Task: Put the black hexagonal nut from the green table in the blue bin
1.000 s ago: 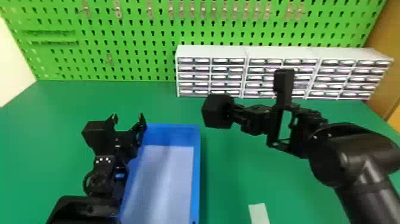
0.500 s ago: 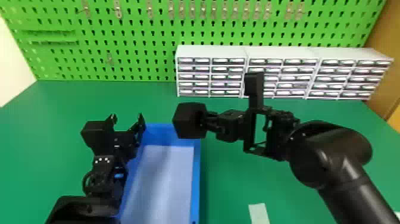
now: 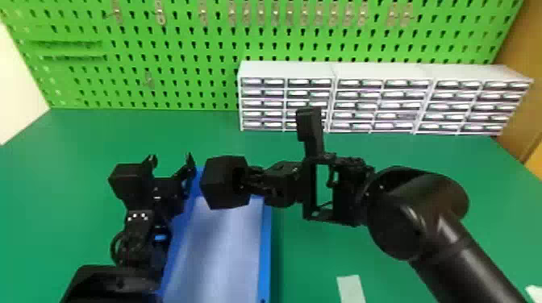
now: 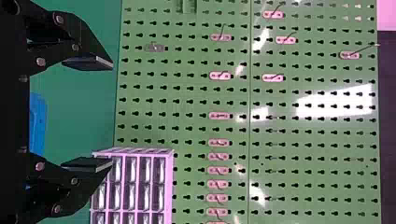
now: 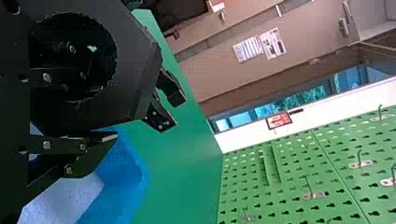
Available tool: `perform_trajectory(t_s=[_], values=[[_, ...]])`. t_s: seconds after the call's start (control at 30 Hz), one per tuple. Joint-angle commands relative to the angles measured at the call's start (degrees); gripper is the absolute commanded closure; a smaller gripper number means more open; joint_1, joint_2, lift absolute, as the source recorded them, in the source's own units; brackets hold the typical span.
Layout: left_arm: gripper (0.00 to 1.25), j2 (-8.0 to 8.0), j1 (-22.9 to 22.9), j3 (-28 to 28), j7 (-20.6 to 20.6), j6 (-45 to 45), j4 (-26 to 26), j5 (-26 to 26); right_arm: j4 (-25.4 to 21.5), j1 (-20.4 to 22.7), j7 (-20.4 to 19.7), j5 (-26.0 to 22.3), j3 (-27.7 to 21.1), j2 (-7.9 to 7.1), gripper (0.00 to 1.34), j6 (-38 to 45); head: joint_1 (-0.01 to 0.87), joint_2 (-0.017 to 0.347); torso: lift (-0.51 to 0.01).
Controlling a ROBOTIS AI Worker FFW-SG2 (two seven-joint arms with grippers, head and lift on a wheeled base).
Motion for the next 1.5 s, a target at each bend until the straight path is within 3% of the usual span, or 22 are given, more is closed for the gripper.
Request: perform_trajectory(t_s=[0.0,0.7,0.77,0.93,1.03,1.23,1.47], values=[[0.51,0.0,0.0,0.1,0.0,-0.1,0.0,-0.1,0.1,-0.5,-0.3,-0.8,1.3,-0.19,1.05,0.0,0.657,0.057,-0.095],[0.51,0.0,-0.1,0.8,0.0,-0.8,0.0,-0.1,2.2,-2.7,-1.5,-4.6,8.9,-0.63,1.04,0.4,0.657,0.057,-0.095],[0.51,0.0,-0.1,0.9,0.0,-0.8,-0.1,-0.1,2.3,-2.7,-1.8,-4.7,9.0,-0.63,0.94,0.7,0.657,0.057,-0.095],[0.51,0.0,-0.1,0.9,0.0,-0.8,-0.1,-0.1,2.4,-2.8,-2.1,-4.5,8.8,-0.72,0.45,1.7,0.657,0.057,-0.095],[0.51,0.0,-0.1,0.9,0.0,-0.9,-0.1,-0.1,2.4,-2.9,-2.1,-4.1,8.8,-0.81,0.31,1.8,0.657,0.057,-0.095],[0.51,0.0,0.0,0.9,0.0,-0.9,-0.1,-0.1,2.4,-2.9,-2.1,-3.9,8.5,-0.98,0.15,1.9,0.657,0.057,-0.095],[0.51,0.0,0.0,0.8,0.0,-0.9,-0.1,-0.2,2.4,-2.8,-2.1,-3.6,7.7,-1.07,0.12,2.3,0.657,0.057,-0.095]])
